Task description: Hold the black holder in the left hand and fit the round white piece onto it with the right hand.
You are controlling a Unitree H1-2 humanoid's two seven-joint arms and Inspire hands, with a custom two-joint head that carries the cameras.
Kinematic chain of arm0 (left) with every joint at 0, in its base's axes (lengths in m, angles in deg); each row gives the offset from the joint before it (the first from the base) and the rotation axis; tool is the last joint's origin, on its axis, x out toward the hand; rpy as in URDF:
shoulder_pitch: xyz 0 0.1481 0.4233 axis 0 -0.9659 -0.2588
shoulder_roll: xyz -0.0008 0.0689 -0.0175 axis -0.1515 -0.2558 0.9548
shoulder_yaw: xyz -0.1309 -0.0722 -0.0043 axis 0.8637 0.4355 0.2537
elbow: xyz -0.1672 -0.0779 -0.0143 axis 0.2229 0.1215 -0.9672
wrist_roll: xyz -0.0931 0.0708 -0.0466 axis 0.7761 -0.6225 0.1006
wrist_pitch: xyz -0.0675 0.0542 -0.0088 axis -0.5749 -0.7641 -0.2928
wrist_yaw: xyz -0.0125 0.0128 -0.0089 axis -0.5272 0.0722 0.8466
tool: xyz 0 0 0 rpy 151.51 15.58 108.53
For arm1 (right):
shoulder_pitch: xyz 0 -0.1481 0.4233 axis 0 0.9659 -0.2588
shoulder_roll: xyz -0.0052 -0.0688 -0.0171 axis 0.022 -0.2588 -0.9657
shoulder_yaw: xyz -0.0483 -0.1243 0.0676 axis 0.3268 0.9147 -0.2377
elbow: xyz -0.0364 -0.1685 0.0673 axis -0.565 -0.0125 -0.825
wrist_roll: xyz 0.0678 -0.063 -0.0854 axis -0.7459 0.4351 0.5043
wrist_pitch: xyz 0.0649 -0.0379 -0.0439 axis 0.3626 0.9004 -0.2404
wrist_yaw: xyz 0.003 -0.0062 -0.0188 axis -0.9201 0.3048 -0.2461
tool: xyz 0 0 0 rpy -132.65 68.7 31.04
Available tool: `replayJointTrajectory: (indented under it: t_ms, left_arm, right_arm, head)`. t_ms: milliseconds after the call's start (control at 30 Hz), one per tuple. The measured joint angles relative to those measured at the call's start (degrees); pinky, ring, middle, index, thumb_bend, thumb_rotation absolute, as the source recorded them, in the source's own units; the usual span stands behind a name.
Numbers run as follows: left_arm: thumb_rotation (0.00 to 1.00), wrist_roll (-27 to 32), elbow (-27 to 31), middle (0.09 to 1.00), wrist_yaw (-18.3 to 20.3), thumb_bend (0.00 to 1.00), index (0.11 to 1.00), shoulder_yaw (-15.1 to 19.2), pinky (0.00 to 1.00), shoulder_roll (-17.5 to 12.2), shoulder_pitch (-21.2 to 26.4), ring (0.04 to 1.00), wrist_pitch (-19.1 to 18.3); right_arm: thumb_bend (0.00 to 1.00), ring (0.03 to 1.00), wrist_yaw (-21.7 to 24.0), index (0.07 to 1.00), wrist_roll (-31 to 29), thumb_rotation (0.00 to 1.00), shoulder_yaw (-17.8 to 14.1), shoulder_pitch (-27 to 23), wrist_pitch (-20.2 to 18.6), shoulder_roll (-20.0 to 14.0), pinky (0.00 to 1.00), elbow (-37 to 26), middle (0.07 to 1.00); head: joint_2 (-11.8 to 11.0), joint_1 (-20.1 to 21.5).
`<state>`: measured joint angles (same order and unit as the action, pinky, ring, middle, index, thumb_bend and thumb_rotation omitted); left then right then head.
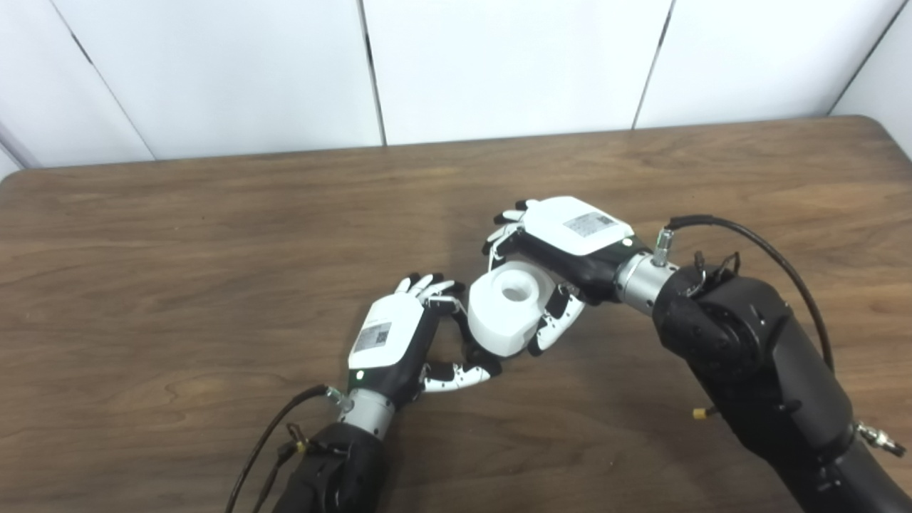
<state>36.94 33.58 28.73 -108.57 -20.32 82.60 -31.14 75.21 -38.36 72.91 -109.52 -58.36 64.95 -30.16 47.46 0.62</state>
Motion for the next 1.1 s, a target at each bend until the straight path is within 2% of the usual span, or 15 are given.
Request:
replayJointTrajectory:
  t_ms: [200,233,267,367,567,1100]
  left_arm:
    - [0.05,-0.1,0.0,0.847,0.0,0.51,0.49,-0.1,0.99,0.0,0.0,0.933,-0.5]
    - [0.05,-0.1,0.0,0.847,0.0,0.51,0.49,-0.1,0.99,0.0,0.0,0.933,-0.6]
    - [0.05,-0.1,0.1,0.848,0.0,0.51,0.49,-0.1,0.99,0.1,0.0,0.935,-0.7]
    - [0.05,-0.1,0.1,0.849,0.0,0.51,0.49,-0.3,0.99,0.1,0.1,0.936,-0.9]
    - [0.05,-0.1,0.1,0.848,0.0,0.51,0.49,-0.3,0.99,0.1,0.2,0.933,-0.9]
    - [0.05,0.3,-0.7,0.84,-0.3,0.51,0.489,-0.5,0.98,0.1,0.6,0.929,-0.3]
  right_arm:
    - [0.52,0.948,-0.1,0.492,0.1,0.15,0.0,0.0,0.2,0.0,1.0,0.2,0.816]
    - [0.73,0.948,-0.1,0.545,0.1,0.19,0.0,0.0,0.2,0.0,1.0,0.2,0.817]
    - [0.86,0.951,-0.1,0.585,0.1,0.22,0.0,0.0,0.2,0.0,1.0,0.2,0.821]
    - [0.96,0.962,0.5,0.628,0.7,0.29,0.0,0.0,0.1,0.0,1.0,0.8,0.838]
    - [1.0,0.982,2.0,0.671,1.2,0.34,0.0,-0.5,0.0,-0.1,1.0,0.9,0.87]
    - [1.0,0.974,4.5,0.682,1.1,0.34,-0.8,-1.5,-0.5,-0.6,1.0,0.9,0.874]
  head:
    - [-0.1,-0.1]
    - [-0.1,-0.1]
    - [-0.2,-0.1]
    - [-0.3,-0.2]
    - [-0.4,-0.2]
    - [-1.1,-0.3]
